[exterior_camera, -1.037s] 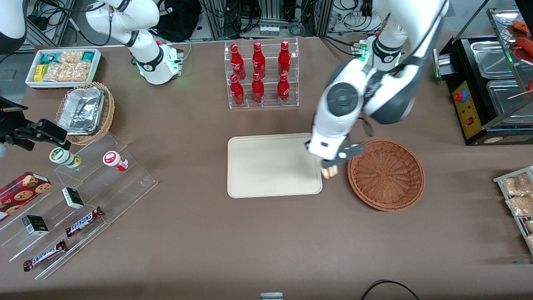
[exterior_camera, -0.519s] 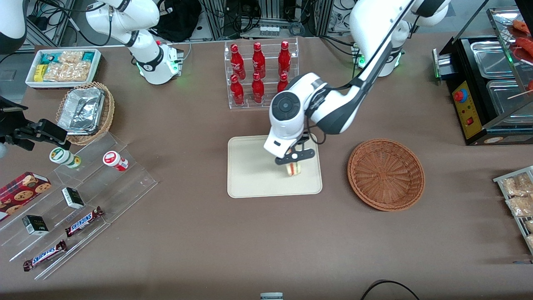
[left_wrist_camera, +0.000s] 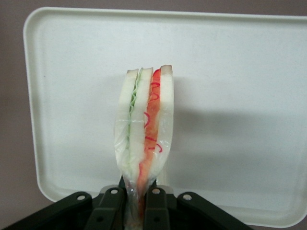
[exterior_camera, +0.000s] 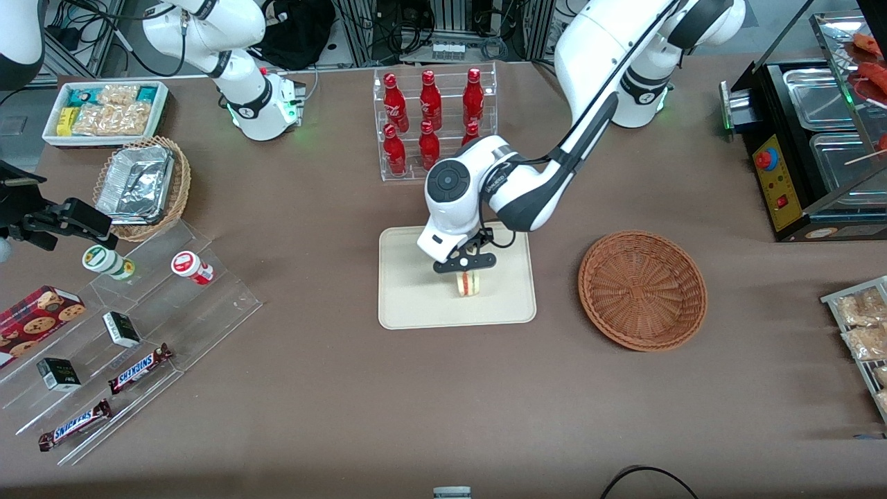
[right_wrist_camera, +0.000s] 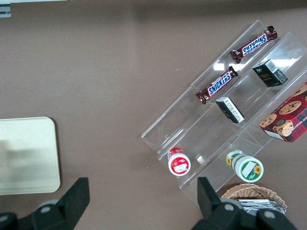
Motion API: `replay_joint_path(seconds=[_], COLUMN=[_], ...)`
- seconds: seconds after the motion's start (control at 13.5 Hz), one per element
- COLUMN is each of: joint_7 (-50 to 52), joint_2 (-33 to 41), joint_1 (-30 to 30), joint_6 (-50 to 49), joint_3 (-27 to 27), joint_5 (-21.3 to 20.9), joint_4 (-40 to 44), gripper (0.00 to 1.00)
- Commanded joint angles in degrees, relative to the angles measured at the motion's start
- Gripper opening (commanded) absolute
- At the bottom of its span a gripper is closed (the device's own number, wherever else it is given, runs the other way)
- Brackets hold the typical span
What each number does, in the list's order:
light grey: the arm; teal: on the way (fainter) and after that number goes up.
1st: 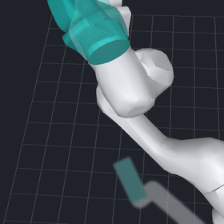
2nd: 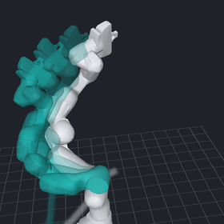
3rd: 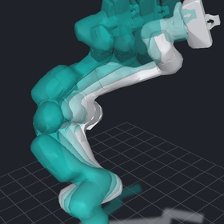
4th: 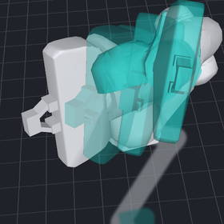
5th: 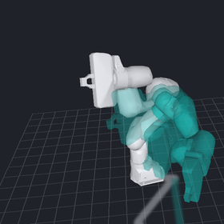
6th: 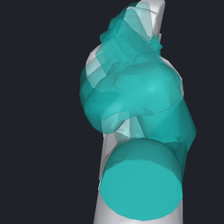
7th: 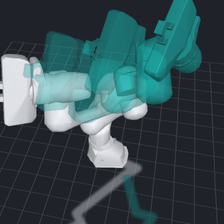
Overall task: Place sandwich from basket to tray
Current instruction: 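Lower the sandwich onto the tray and open the left gripper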
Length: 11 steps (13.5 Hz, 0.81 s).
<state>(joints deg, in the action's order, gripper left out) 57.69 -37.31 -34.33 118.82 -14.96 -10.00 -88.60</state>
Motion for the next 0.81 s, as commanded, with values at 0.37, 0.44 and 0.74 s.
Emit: replay_joint_path(seconds=[0.37,0.44,0.74], joint_7=[0.41,0.5,0.67], joint_2=[-3.91,-3.92,-3.3], joint_1=[-2.58,-2.58,-2.41], joint_6=[2.9,3.17,3.08], joint_3=[0.72,0.72,0.89], joint_5=[-1.34,-1.34,-1.16], joint_4=[1.5,1.5,1.59], gripper=[0.18,0.37,1.0])
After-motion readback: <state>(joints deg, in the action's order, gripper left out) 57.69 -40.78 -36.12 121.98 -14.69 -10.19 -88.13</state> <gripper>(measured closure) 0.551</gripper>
